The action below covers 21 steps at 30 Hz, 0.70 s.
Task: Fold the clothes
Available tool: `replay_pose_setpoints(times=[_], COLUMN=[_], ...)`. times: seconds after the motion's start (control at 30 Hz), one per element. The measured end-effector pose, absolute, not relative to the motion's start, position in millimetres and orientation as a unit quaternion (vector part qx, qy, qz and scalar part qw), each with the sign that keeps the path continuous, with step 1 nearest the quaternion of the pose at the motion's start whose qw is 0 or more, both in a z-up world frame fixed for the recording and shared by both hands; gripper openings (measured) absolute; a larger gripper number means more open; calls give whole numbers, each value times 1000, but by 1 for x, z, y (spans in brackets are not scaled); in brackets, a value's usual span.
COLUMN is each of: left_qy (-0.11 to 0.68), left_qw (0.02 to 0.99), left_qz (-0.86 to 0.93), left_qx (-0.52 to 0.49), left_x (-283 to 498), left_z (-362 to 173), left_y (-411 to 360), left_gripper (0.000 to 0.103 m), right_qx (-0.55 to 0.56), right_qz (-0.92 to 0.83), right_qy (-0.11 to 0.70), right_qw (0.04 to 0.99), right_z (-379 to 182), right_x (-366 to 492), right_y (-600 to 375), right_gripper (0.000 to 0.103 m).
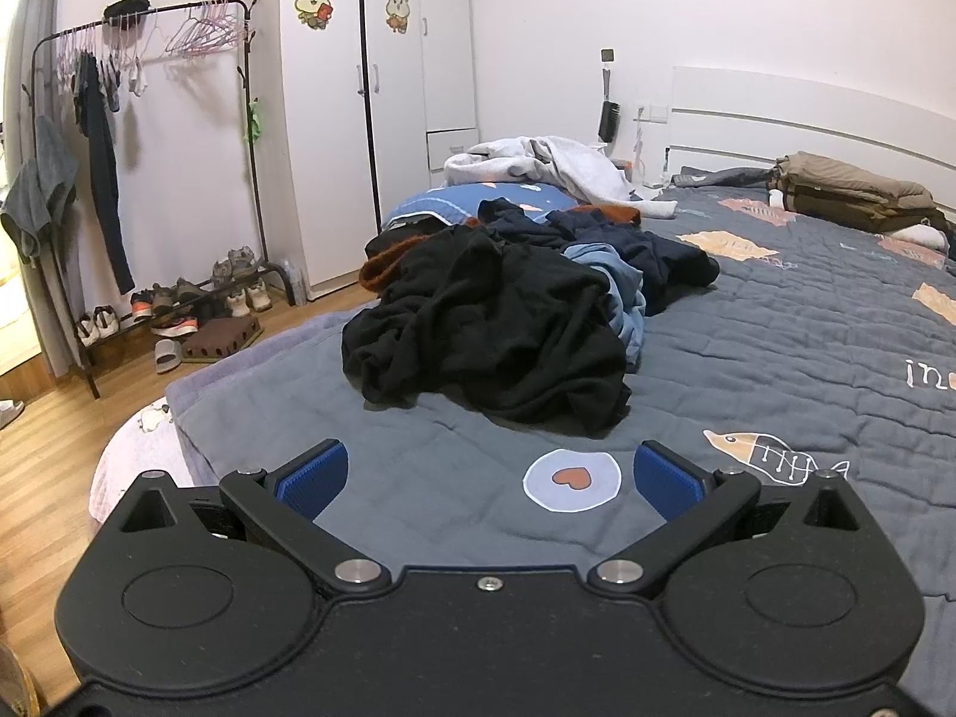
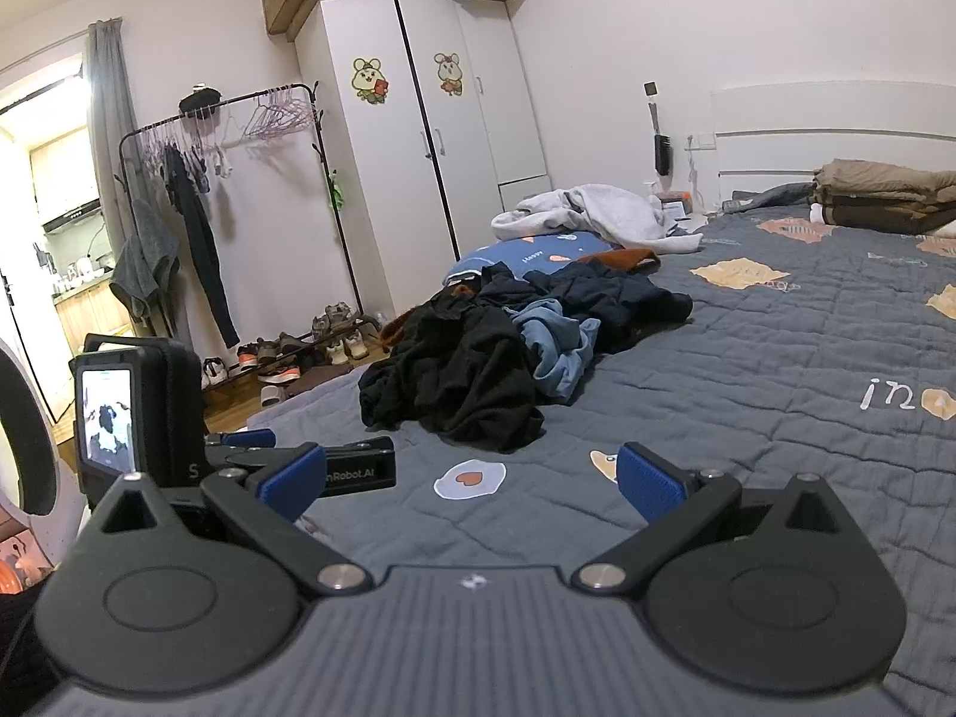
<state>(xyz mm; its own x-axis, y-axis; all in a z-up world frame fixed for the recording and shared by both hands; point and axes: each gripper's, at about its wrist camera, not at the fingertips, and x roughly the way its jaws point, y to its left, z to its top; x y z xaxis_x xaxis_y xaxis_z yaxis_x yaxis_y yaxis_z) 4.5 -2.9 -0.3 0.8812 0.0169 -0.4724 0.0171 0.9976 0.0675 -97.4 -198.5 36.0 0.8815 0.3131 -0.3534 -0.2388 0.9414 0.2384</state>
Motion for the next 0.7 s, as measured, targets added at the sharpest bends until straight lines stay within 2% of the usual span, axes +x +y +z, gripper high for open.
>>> replay_pose_setpoints(times=[0.7], left_qy=[233], left_qw=[972], left_qz=[-10], left_qx=[9], left_x=[4], left_z=[6], left_y=[12], left_gripper=[103], right_qx=[108], right_qz=[141], right_qy=[202], right_qw=[963], right_z=[30], right_x=[-95], right_y=[-199], right_gripper=[103])
